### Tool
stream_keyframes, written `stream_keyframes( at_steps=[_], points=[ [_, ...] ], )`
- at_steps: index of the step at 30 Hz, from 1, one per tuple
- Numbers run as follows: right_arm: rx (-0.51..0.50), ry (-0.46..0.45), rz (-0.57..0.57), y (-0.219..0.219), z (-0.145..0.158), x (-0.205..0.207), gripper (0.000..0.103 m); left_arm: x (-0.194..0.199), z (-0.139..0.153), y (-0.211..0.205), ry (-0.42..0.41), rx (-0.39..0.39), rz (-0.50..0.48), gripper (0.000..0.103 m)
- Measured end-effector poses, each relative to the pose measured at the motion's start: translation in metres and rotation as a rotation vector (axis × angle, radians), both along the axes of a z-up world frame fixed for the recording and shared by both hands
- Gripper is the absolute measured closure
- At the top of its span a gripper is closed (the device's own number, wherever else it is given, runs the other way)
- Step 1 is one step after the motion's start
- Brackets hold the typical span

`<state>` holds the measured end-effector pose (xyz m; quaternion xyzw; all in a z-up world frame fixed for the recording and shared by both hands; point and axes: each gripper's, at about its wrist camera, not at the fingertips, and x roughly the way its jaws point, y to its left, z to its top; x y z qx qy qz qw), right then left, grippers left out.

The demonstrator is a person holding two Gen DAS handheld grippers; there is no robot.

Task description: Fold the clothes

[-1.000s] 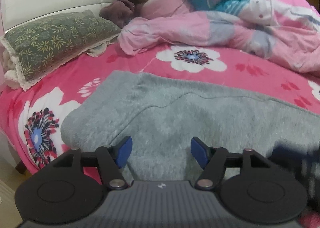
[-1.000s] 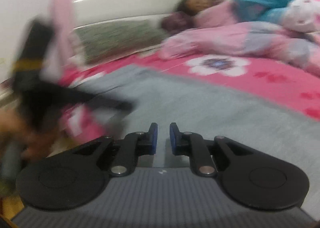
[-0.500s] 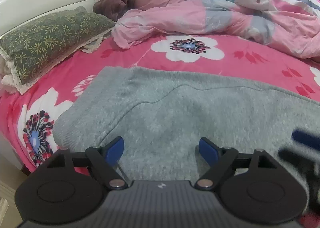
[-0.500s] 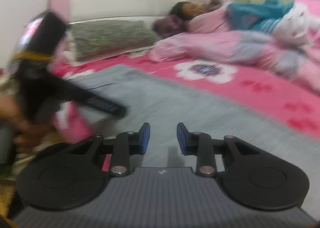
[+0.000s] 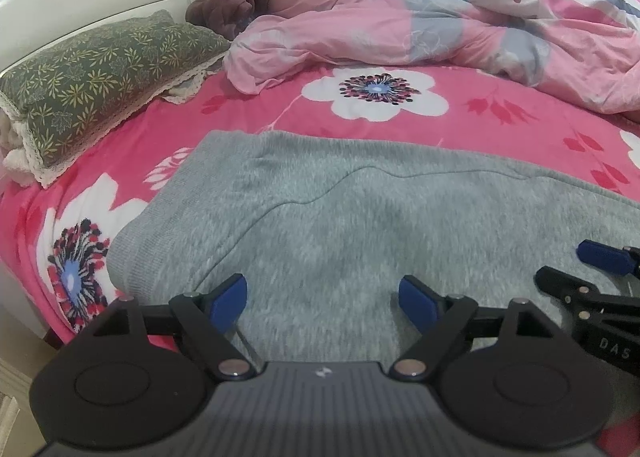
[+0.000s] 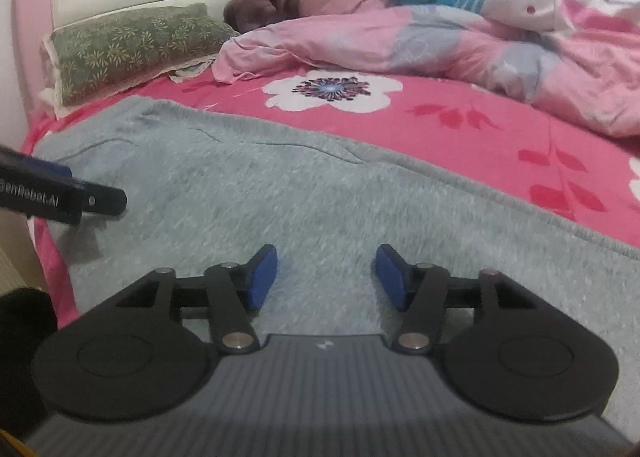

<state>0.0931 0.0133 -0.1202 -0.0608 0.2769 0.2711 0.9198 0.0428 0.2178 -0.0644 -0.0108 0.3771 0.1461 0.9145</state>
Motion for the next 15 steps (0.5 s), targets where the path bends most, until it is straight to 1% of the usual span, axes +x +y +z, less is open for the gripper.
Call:
stream_keyframes(
  at_steps=[2, 3, 6, 9, 11, 15],
  points=[
    [0.002, 0.001, 0.001, 0.000, -0.001, -0.001, 0.044, -0.002, 0.002, 0.001, -0.014, -0.008, 0.001, 0.018],
    [0.003, 0.000, 0.001, 0.000, -0.001, -0.001, 0.044, -0.005, 0.003, 0.001, -0.035, -0.014, -0.004, 0.018],
    [0.008, 0.000, 0.003, -0.001, -0.001, -0.002, 0.043, -0.021, 0.009, 0.001, -0.120, -0.020, -0.028, 0.013],
    [0.015, 0.001, 0.005, -0.003, -0.001, -0.001, 0.043, -0.042, 0.013, 0.009, -0.201, -0.043, -0.006, 0.013],
    [0.014, 0.000, 0.005, -0.003, -0.001, -0.001, 0.043, -0.058, 0.012, 0.019, -0.253, -0.086, 0.030, 0.013],
    [0.016, -0.008, 0.004, -0.002, -0.002, -0.002, 0.043, -0.079, 0.001, 0.049, -0.302, -0.223, 0.126, 0.012]
  ],
)
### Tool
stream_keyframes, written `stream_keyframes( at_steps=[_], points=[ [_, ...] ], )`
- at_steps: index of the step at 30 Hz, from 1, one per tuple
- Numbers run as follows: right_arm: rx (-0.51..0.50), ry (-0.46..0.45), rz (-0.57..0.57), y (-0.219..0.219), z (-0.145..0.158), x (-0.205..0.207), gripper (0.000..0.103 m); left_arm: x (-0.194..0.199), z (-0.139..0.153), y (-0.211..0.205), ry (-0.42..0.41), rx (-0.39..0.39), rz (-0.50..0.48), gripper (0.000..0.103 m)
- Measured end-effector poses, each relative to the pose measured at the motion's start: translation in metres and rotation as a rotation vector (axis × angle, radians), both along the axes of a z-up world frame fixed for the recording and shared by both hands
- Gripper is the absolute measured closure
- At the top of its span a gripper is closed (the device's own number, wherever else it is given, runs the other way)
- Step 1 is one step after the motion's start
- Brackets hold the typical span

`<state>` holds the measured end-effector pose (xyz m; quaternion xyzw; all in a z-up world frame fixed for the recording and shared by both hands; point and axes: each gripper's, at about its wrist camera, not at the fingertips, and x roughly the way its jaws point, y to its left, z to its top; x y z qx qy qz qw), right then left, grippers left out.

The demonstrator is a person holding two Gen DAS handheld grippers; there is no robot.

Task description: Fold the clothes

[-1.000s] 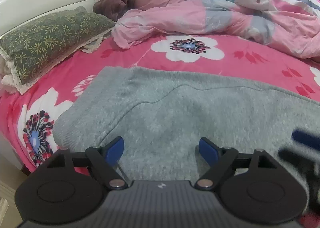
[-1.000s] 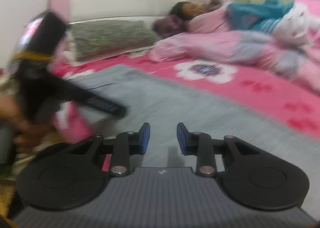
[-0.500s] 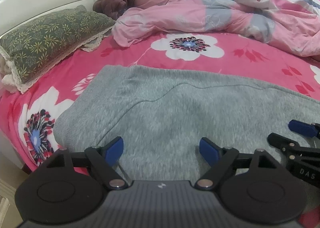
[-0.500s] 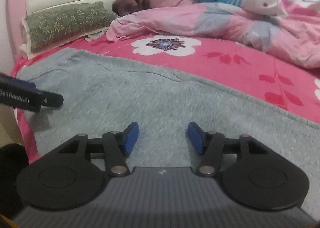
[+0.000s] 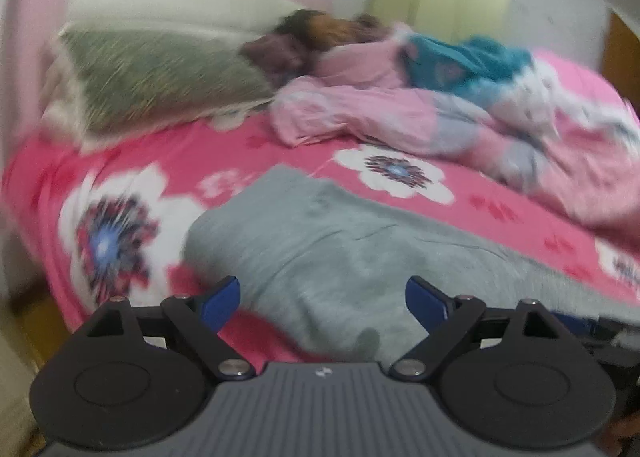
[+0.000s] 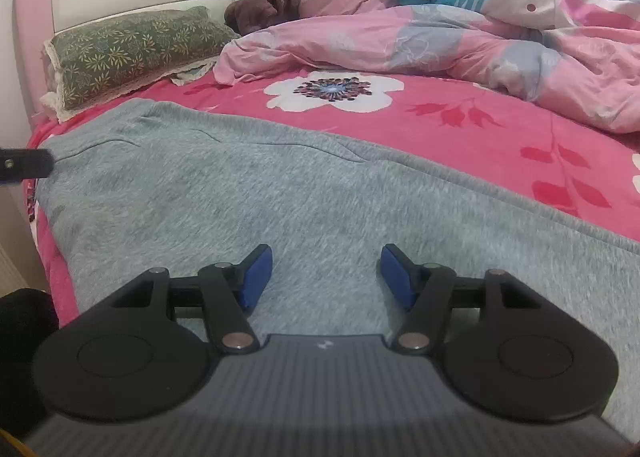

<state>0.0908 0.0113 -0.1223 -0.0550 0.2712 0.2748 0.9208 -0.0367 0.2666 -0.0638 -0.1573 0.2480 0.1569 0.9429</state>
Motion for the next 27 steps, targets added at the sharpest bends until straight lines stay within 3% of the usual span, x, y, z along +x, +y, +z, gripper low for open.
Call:
stream_keyframes(
  at_steps=[6, 11, 14, 19, 23, 27],
  points=[
    [0.006, -0.004, -0.002, 0.000, -0.001, -0.001, 0.043, 0.000, -0.022, 0.035, -0.006, -0.212, 0.056, 0.012],
    [0.010, -0.009, -0.001, -0.001, -0.002, -0.001, 0.043, 0.009, -0.032, 0.049, -0.050, -0.316, 0.078, 0.014],
    [0.011, -0.012, 0.000, -0.001, -0.002, -0.001, 0.043, 0.012, -0.032, 0.051, -0.085, -0.325, 0.089, 0.016],
    [0.014, -0.018, 0.000, -0.001, -0.003, -0.002, 0.042, 0.018, -0.028, 0.041, -0.096, -0.252, 0.071, 0.016],
    [0.015, -0.024, 0.002, -0.001, -0.004, -0.003, 0.041, 0.025, -0.035, 0.044, -0.064, -0.283, 0.081, 0.019],
    [0.021, -0.028, 0.005, -0.001, -0.004, -0.003, 0.040, 0.026, -0.034, 0.047, -0.086, -0.281, 0.093, 0.022]
  ],
)
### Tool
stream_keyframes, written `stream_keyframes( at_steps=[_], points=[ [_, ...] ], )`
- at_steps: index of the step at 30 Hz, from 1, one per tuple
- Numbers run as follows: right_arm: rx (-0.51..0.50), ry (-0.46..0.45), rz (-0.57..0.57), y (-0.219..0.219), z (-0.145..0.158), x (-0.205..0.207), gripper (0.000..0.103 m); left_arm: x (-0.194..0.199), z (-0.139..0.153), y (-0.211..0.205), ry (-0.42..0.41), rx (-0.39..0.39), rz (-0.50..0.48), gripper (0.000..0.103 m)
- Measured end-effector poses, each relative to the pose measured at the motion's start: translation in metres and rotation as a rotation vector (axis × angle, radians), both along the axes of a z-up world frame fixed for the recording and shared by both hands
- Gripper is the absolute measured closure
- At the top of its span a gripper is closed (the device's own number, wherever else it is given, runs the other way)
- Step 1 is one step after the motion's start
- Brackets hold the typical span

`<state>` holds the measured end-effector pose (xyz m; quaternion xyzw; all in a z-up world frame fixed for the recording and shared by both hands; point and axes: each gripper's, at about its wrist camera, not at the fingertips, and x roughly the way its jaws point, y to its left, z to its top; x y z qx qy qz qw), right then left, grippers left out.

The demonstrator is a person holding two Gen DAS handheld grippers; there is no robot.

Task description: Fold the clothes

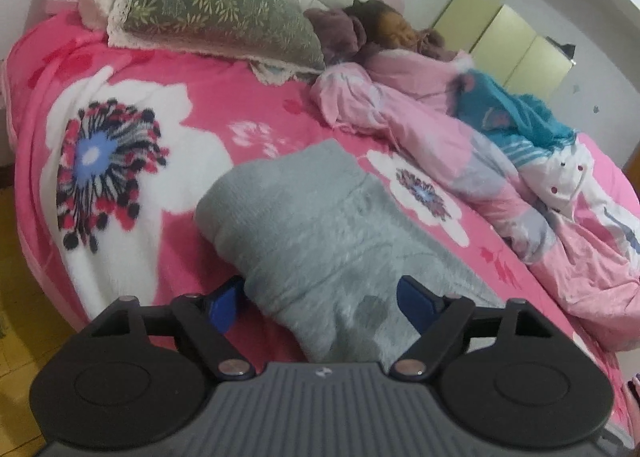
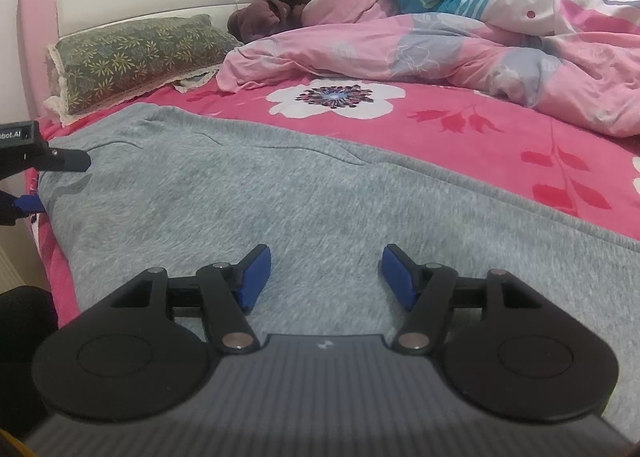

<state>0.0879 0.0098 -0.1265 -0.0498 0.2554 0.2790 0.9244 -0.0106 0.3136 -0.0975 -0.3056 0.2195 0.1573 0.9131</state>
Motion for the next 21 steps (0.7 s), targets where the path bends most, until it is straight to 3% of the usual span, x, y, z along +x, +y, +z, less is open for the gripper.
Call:
stream_keyframes(
  at_steps=[3, 9, 14, 21],
  points=[
    [0.005, -0.002, 0.003, 0.000, -0.001, 0.000, 0.039, 0.003, -0.001, 0.004, -0.007, -0.018, 0.008, 0.023],
    [0.013, -0.004, 0.004, 0.000, -0.001, -0.001, 0.038, 0.010, -0.001, 0.011, 0.003, -0.026, 0.047, 0.040],
    [0.019, -0.005, 0.005, -0.001, -0.002, -0.001, 0.038, 0.010, 0.015, -0.007, 0.009, 0.127, 0.057, 0.060],
    [0.062, 0.017, 0.016, -0.007, -0.002, 0.002, 0.036, 0.014, 0.067, -0.067, -0.106, 0.370, 0.003, 0.067]
  ],
)
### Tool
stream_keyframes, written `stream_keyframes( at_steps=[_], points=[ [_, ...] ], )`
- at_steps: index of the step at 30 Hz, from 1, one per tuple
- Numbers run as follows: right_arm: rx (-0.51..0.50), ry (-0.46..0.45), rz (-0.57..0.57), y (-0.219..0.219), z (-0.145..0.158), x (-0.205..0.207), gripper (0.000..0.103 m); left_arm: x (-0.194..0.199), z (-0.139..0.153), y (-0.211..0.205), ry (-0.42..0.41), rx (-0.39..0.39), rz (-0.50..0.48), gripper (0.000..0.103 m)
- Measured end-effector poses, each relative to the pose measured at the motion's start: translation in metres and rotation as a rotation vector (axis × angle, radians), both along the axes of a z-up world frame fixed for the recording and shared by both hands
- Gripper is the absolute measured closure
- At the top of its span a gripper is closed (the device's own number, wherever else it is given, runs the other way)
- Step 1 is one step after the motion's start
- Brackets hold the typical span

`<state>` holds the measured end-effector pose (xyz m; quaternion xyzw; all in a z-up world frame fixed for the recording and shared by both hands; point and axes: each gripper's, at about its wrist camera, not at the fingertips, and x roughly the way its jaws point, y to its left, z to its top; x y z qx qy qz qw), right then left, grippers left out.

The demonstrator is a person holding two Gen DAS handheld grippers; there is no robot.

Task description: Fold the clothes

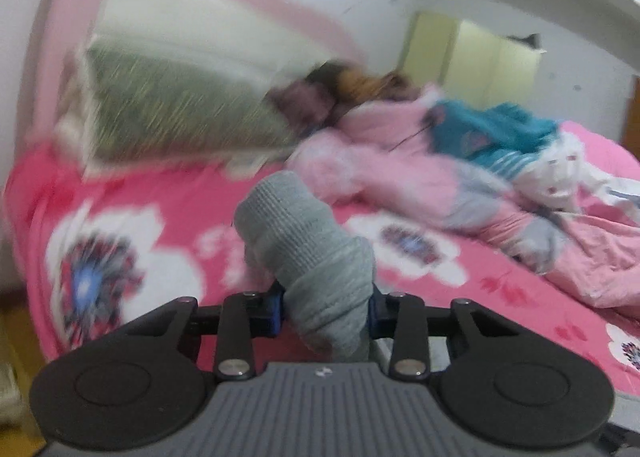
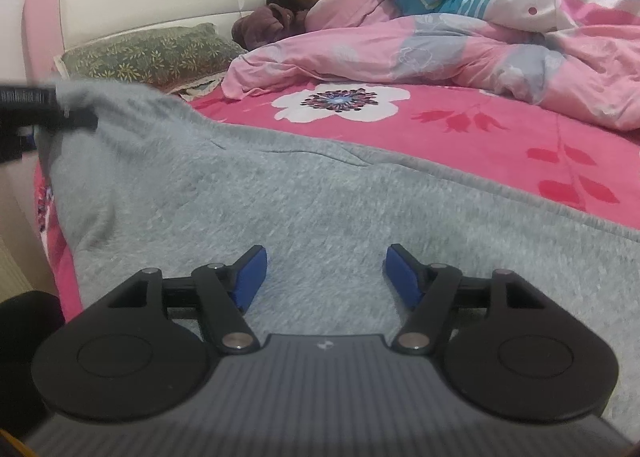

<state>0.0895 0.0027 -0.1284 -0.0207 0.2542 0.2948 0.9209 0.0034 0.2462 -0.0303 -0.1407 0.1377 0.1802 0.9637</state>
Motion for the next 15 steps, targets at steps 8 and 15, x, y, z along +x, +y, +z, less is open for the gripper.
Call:
stream_keyframes(
  at_steps=[8, 15],
  points=[
    [0.309, 0.159, -0.110, -0.071, 0.012, -0.002, 0.034, -0.005, 0.047, -0.131, -0.097, 0.339, -0.417, 0.067],
    [0.641, 0.277, -0.352, -0.206, -0.002, -0.041, 0.035, 0.014, -0.033, -0.214, 0.260, 0.307, -0.786, 0.060]
  ],
)
